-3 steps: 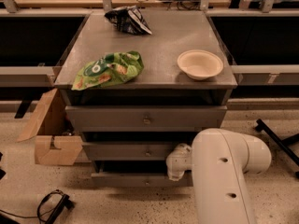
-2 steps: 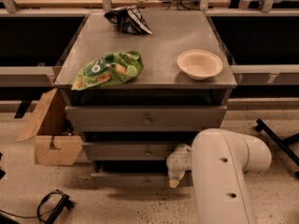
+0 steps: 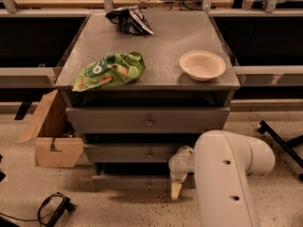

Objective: Open bottom drawer

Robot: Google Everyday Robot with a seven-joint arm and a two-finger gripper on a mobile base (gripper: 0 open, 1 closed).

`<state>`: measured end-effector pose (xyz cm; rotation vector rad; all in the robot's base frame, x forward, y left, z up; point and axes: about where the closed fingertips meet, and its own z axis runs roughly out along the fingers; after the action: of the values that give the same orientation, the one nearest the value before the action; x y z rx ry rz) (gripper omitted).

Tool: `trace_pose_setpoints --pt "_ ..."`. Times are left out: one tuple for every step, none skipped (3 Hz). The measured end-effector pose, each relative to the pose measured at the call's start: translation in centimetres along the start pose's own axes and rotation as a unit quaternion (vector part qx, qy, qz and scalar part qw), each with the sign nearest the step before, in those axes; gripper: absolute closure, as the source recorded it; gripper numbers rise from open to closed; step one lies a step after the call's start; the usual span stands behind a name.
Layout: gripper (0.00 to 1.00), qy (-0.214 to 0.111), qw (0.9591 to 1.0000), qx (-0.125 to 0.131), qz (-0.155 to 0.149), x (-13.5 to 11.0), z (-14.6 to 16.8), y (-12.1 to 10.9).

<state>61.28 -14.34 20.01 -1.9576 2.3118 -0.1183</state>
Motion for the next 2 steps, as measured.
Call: trace_pose_setpoints --pt "0.18 0.01 0.9996 -0.026 0.004 0.6 0.9 2.4" --pt "0.41 0.027 0.9976 -0.062 0.016 1.6 1.0 5.7"
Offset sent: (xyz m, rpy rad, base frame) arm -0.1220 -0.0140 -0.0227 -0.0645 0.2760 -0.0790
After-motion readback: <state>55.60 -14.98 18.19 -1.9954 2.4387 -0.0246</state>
